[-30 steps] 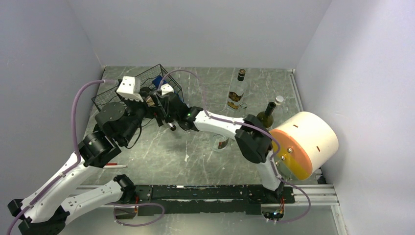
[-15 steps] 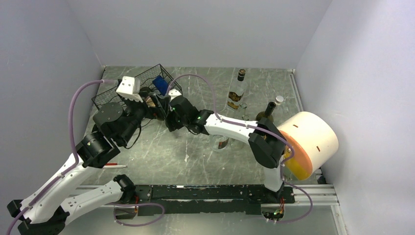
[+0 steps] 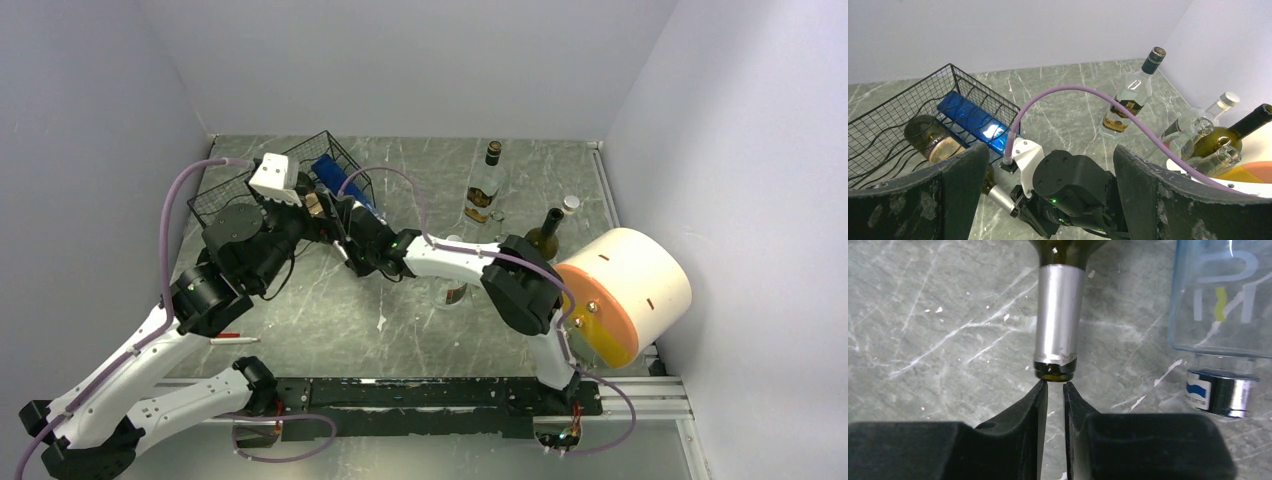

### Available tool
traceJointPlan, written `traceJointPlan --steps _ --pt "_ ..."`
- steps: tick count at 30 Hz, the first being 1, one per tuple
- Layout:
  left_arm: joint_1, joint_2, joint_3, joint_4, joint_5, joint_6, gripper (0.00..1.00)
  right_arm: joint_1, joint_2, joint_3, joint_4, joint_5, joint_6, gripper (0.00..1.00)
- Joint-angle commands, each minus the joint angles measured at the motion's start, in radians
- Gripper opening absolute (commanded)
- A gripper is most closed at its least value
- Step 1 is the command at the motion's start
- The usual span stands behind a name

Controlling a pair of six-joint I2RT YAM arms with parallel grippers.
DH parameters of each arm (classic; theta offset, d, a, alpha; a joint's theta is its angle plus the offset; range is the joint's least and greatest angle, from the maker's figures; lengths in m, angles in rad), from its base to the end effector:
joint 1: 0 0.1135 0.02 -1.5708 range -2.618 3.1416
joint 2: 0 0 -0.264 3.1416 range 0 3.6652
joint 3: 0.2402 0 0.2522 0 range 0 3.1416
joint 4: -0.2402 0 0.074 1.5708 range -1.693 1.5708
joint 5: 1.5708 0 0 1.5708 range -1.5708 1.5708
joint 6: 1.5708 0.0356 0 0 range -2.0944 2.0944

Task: Put the wine bottle on the wine rack

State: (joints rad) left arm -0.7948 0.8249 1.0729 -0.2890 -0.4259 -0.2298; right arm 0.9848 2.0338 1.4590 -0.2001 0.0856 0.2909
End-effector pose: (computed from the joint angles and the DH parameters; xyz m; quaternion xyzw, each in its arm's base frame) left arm 0.1295 -0.1110 0.4213 0.0560 0.7180 -0.1989 0.6647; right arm 0.2538 0.3769 0.1903 -0.2976 0.8718 0.1989 0.3345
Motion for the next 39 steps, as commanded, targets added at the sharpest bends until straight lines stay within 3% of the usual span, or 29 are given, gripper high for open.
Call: traceJointPlan --steps 1,13,17,21,31,39 --pt "-0.005 0.001 0.016 0.029 -0.002 0.021 0.98 -0.003 0.037 0.033 -0.002 0.006 -0.009 0.20" --pt "-0.005 0.006 0.020 0.022 -0.010 0.024 0.98 -0.005 0.038 0.076 0.032 0.053 -0.005 0.20" --pt "-0.005 0.003 0.022 0.019 -0.015 0.022 0.98 -0.007 -0.002 0.060 0.015 0.061 0.033 0.37" --pt "-0.005 -0.007 0.030 0.023 -0.019 0.005 0.98 -0.006 -0.094 -0.013 0.038 0.045 0.083 0.48" --pt "-0.005 -0.058 -0.005 0.044 0.008 -0.045 0.98 -0.009 -0.404 -0.149 0.052 0.014 0.091 0.55" --pt "-0.005 -0.103 -0.068 0.031 0.005 -0.083 0.98 -0.014 -0.661 -0.207 -0.096 0.212 0.046 0.62"
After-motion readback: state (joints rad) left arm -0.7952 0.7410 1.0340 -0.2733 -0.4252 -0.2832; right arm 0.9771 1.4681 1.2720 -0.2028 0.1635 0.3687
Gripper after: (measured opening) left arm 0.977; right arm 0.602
